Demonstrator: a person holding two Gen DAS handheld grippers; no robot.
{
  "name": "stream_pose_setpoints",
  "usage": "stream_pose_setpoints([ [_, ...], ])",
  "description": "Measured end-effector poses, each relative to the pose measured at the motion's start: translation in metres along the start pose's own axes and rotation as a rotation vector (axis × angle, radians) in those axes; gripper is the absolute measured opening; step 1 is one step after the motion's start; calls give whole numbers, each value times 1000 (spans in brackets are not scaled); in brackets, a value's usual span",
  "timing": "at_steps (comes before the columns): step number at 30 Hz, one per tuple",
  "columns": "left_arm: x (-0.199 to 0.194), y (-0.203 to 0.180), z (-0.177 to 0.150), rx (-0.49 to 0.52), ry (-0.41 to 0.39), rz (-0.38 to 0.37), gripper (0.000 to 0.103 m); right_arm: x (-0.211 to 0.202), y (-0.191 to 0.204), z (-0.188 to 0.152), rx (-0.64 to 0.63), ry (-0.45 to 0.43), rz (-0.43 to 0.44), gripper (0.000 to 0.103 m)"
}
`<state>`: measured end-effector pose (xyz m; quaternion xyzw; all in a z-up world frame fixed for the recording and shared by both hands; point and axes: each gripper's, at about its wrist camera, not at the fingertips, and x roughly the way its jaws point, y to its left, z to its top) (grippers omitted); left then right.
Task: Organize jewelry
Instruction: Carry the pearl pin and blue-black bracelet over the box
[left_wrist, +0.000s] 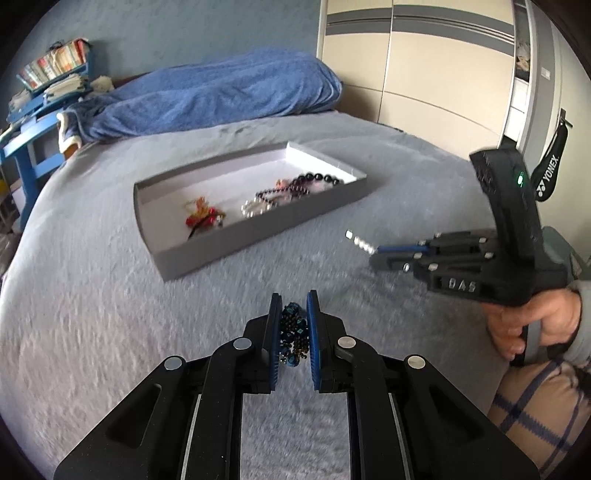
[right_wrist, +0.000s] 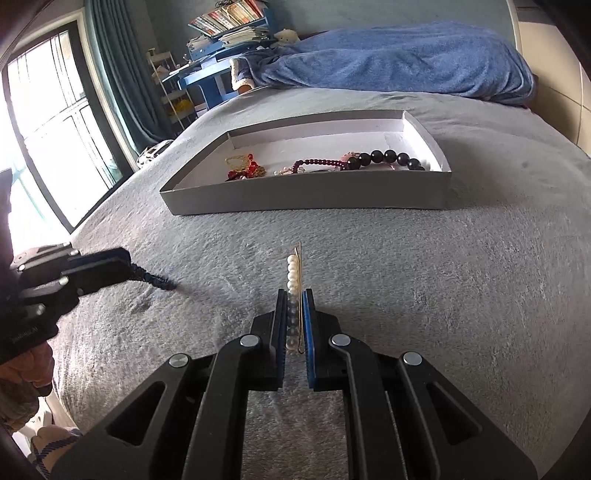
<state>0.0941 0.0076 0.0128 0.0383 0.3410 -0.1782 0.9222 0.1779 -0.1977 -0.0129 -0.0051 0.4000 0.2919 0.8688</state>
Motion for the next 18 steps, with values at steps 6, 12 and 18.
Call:
stream_pose_setpoints([
  [6, -9, 0, 21, -13, -37, -8, 14, -6, -3, 6, 19, -15, 8, 8],
  [12, -10, 4, 39, -28, -54, 5, 14, -14, 0, 20, -20, -33, -1, 8],
  [18, -4, 9, 50, -31, -58, 24, 14, -23, 2, 44, -53, -63, -1, 8],
])
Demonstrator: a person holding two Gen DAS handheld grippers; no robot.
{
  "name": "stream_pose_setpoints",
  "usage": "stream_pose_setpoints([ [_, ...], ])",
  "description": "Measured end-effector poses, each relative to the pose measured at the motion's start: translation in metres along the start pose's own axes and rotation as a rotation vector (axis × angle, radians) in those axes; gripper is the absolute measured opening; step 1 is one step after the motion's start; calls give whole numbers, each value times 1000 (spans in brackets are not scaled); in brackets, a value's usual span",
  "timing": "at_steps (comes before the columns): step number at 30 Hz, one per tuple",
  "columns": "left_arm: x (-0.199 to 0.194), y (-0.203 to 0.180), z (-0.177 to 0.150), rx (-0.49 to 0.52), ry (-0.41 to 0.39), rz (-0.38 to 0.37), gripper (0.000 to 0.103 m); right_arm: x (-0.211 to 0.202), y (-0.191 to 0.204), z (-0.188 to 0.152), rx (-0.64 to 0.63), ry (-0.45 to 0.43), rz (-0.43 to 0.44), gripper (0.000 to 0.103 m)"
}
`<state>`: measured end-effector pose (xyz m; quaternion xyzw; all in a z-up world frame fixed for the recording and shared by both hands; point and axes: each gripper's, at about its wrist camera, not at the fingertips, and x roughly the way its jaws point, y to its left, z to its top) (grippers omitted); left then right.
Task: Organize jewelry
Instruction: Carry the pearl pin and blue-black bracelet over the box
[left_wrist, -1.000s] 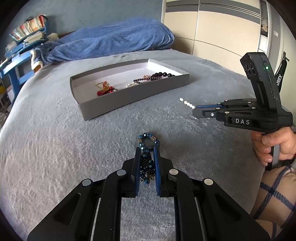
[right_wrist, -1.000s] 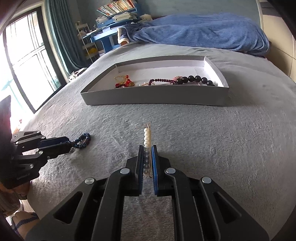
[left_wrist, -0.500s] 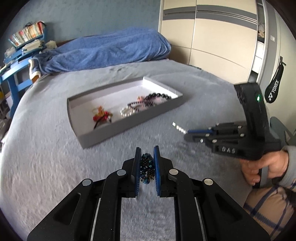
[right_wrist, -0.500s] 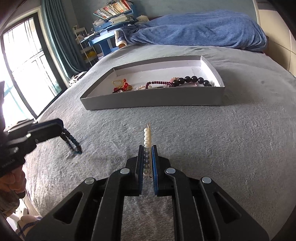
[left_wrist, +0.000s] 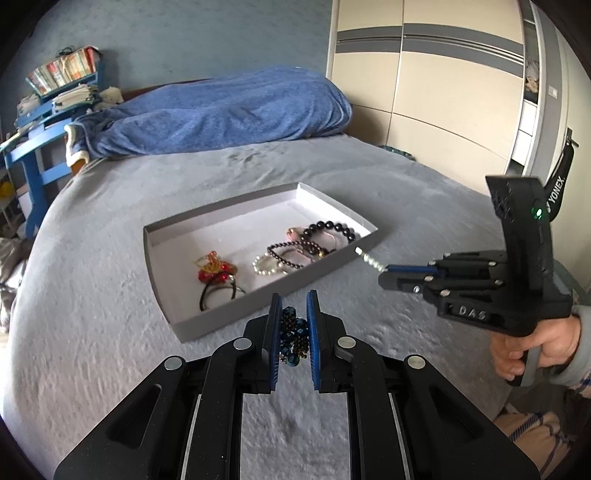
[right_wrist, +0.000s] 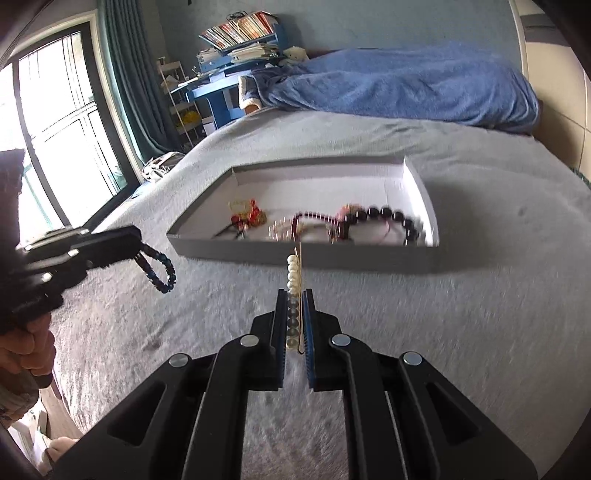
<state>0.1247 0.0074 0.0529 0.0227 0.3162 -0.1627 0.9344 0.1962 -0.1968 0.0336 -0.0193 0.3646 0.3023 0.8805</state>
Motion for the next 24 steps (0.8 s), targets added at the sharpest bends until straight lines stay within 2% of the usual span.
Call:
stream_pose_setpoints([
  [9, 14, 10, 24, 3, -18, 10, 14, 9, -6, 32, -28, -5, -8, 8],
  [24, 41, 33, 75, 13, -47, 33, 14, 46, -8, 79, -64, 15, -19, 8],
])
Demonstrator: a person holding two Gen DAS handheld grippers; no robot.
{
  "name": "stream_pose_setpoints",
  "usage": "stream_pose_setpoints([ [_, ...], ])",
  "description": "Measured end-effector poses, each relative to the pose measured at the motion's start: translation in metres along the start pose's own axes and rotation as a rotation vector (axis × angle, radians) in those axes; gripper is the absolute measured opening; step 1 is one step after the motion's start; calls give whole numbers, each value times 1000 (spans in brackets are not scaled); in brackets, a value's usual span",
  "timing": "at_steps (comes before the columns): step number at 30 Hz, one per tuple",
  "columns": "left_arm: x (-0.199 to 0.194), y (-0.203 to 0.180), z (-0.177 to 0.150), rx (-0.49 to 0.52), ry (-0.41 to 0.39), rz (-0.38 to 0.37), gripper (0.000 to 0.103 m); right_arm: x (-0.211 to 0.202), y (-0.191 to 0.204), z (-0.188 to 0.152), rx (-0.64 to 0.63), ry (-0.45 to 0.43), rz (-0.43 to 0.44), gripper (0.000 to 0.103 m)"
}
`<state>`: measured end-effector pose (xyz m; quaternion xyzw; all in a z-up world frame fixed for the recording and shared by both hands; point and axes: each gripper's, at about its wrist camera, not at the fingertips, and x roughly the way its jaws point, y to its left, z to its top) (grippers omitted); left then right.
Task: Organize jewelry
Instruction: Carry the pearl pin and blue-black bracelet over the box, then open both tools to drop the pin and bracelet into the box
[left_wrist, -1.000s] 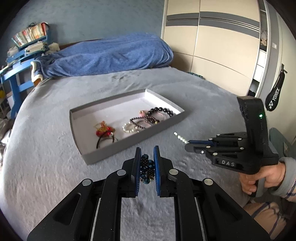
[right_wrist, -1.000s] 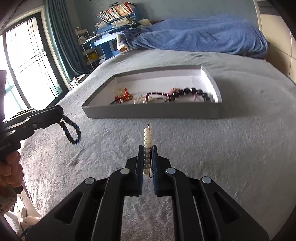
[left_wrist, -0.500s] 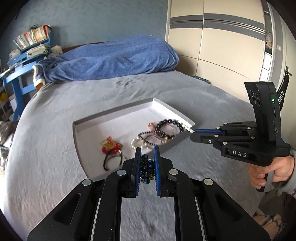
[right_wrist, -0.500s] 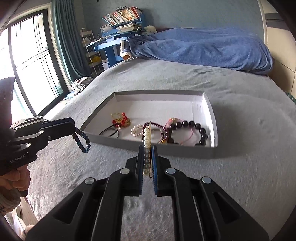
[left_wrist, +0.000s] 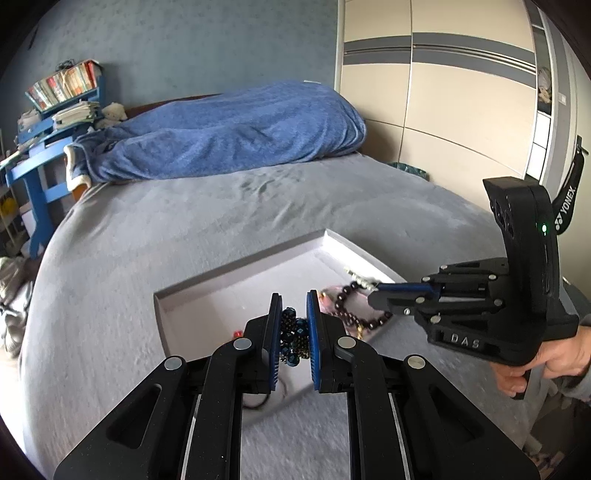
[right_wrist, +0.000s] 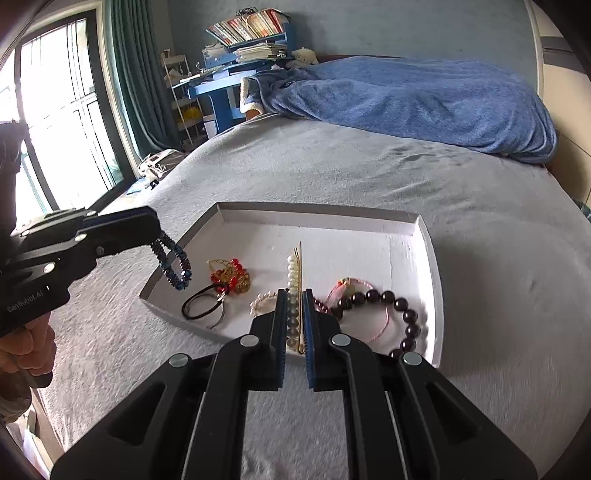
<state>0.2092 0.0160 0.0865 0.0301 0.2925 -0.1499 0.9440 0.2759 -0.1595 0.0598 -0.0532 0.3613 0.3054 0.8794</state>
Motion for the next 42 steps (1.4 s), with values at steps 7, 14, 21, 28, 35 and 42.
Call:
stream_pose_setpoints([
  [7, 30, 10, 14, -16, 15, 14, 14, 26, -10, 15, 15, 28, -22, 8],
  [14, 60, 22, 24, -55, 25, 31, 14, 46, -19, 23, 34, 43, -20, 8],
  [21, 84, 27, 30, -75, 44, 39, 14, 64, -29, 27, 60, 62, -34, 8],
  [28, 110, 23, 23, -65, 94, 55, 14, 84, -39, 26, 54, 106, -78, 8],
  [35, 128, 24, 8, -62, 157, 66, 14, 100, -46, 21, 49, 162, -119, 8],
  [42, 124, 24, 3, -65, 154, 105, 33, 95, -49, 19, 57, 141, -119, 35],
])
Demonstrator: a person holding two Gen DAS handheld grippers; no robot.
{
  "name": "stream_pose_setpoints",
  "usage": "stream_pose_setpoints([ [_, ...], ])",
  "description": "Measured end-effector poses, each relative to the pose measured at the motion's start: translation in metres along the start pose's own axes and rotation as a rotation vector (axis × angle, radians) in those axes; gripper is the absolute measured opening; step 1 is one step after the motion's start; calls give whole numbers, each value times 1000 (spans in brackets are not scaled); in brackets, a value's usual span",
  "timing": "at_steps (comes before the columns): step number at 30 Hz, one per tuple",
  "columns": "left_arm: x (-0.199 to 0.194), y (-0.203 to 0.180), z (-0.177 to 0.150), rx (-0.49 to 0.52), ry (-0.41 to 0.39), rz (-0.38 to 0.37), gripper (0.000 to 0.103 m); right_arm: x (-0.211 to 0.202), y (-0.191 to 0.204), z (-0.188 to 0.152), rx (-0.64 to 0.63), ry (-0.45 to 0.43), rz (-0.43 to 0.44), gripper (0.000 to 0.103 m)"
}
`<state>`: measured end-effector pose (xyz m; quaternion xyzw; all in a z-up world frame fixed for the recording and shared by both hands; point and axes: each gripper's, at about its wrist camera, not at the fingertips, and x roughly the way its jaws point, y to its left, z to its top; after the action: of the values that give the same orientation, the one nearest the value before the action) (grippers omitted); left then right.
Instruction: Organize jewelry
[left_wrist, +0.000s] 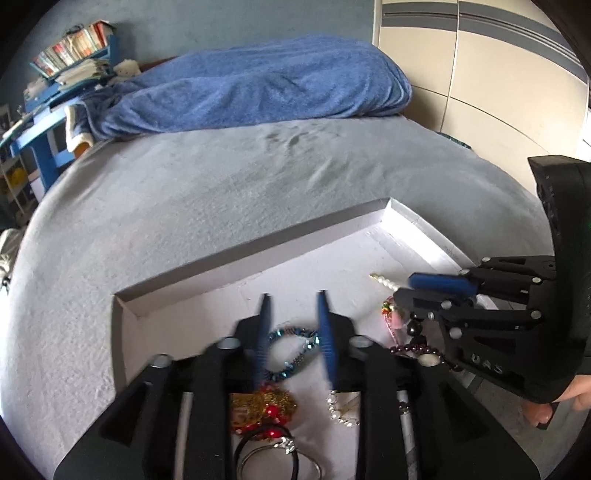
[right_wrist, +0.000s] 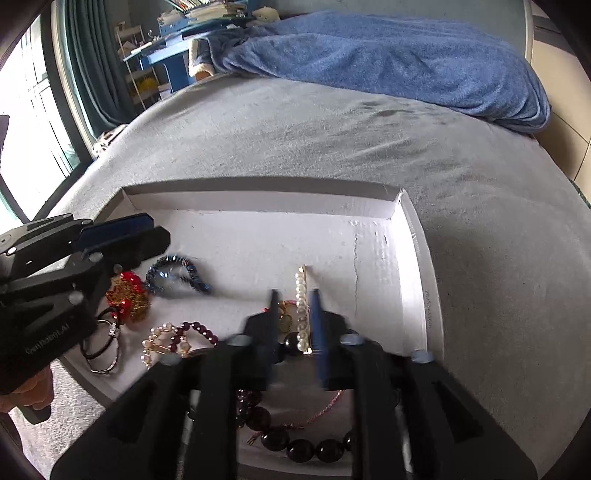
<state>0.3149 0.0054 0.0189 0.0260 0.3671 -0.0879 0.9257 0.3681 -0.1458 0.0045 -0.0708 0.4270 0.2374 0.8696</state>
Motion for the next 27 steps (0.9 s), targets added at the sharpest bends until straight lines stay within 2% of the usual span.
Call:
stream_pose_setpoints([
  [4, -18, 2, -2, -18, -44, 17, 63, -17, 3, -2, -20, -59, -7, 42],
  [5, -25, 2, -3, -21, -64, 19, 63, -23, 4, -4, -33, -79, -17, 48],
  [7, -35, 3, -4, -36, -84, 27, 66, -33, 6, -8, -52, -113, -34, 50],
  [8, -40, 4, -5, -44, -95, 38, 74, -36, 7, -9, -55, -124, -39, 52],
  [10, -55, 5, -8, -57, -137, 54, 80, -46, 8, -14, -62, -151, -41, 56],
  [13, -70, 6, -12, -74, -156, 75, 89, -58, 7, -19, -67, -179, -41, 58],
  [16, -84, 7, -16, -91, -188, 83, 92, -72, 6, -23, -64, -215, -39, 64],
  [19, -96, 5, -24, -103, -210, 122, 95, -86, 6, -29, -49, -254, -24, 74],
  [21, -104, 4, -35, -120, -226, 146, 96, -96, 7, -36, -45, -283, -14, 85],
  [24, -109, 1, -48, -132, -241, 177, 97, -109, 9, -49, -40, -335, 3, 95],
  [27, -114, -2, -64, -145, -240, 195, 97, -117, 12, -63, -41, -366, -2, 97],
])
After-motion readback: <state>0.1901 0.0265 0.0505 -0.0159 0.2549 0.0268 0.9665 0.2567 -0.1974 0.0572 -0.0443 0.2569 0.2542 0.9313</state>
